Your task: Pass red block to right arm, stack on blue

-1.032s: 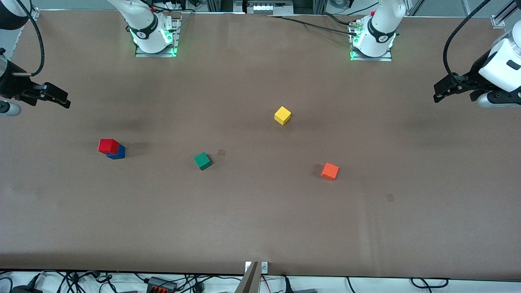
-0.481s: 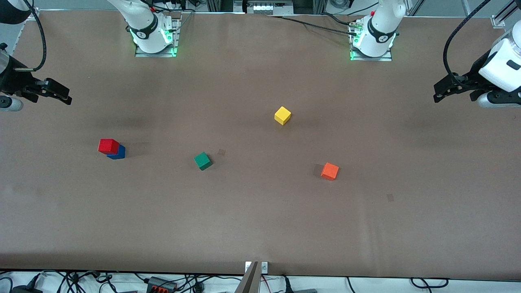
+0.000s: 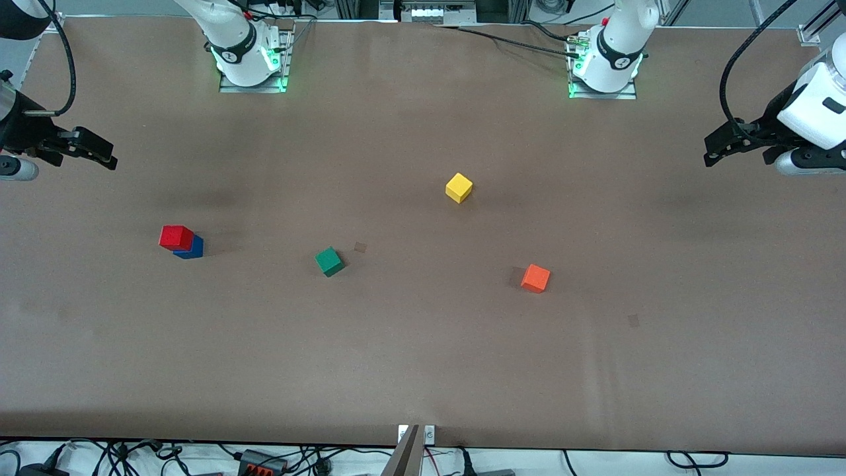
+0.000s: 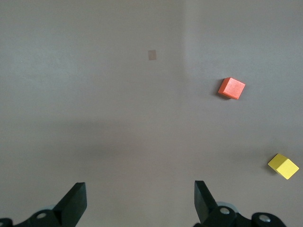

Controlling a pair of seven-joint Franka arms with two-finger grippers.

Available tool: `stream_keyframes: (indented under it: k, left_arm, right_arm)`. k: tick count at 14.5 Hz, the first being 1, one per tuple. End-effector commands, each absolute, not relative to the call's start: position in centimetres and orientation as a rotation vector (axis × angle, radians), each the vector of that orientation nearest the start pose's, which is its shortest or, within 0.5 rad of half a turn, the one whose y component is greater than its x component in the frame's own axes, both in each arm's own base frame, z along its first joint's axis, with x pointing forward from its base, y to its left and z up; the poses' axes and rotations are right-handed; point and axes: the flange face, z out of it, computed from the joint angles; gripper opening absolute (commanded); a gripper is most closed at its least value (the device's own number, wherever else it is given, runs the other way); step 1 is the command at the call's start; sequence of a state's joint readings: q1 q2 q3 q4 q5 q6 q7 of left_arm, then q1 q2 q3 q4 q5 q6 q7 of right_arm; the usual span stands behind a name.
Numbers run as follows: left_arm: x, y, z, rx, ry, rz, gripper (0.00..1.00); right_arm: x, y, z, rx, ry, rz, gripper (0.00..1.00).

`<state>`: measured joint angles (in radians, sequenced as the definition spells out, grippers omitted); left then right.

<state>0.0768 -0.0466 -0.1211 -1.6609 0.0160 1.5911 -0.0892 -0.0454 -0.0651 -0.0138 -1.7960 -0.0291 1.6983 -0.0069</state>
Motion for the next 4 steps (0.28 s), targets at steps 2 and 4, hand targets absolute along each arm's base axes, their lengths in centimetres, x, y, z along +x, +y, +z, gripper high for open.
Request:
stream_keyframes:
  k: [2,4]
  left_arm:
    - [53.79,-2.22,61.5,-3.132,-0.053,0.041,1.0]
    - [53.79,-2.22,61.5,-3.132,-0.053,0.041,1.0]
  right_arm:
    - [53.08,-3.46,56.34,-3.182,0.048,0.061,1.0]
    - [53.07,-3.38,56.33,-3.182,0.046,0.064,1.0]
